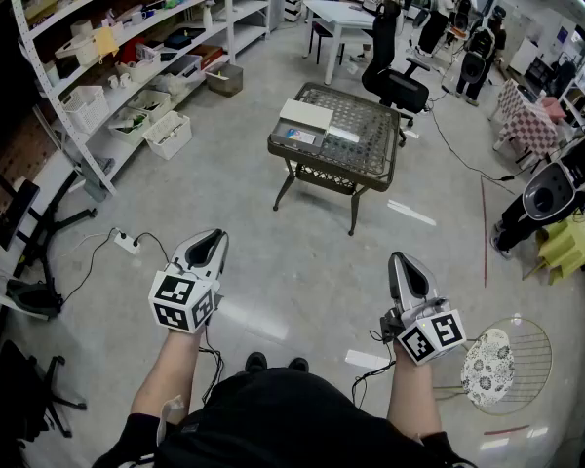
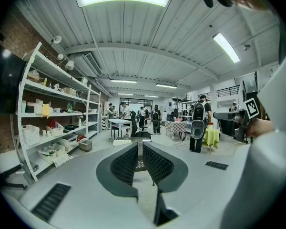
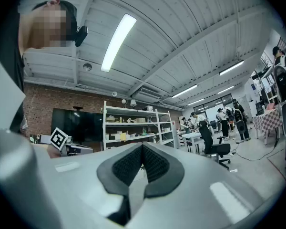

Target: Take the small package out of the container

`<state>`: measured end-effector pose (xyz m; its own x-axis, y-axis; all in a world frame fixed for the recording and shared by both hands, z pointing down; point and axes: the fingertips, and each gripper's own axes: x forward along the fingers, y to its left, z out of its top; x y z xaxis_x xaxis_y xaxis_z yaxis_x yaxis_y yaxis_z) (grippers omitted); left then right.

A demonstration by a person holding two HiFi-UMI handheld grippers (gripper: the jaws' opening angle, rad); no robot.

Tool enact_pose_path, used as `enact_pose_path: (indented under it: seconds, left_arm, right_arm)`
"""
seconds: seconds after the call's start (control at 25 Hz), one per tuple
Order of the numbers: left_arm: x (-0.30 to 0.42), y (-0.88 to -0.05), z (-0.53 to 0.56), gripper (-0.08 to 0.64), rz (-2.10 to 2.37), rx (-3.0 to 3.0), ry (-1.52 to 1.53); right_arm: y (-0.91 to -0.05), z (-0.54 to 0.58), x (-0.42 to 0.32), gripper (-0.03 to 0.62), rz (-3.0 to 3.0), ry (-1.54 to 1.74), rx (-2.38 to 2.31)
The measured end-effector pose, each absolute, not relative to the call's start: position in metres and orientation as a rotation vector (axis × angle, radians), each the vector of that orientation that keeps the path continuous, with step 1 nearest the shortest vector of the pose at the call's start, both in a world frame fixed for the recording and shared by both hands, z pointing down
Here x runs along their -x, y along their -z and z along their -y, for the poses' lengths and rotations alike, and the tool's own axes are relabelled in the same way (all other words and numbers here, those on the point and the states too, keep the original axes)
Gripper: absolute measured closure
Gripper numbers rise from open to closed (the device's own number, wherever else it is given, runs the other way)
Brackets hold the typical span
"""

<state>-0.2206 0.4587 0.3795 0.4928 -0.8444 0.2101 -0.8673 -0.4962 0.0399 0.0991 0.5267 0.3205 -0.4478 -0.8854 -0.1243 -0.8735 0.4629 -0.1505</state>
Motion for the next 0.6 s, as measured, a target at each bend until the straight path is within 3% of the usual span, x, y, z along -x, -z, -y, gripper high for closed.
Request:
enact_pose_path:
  seconds: [0.6]
  left_arm:
    - [0.159,-0.392,-0.473,0.528,1.533,-2.535,-0.269]
  right_arm:
    - [-0.331,-0.525,-0.154,0.584,-2.444,0.16,1.433]
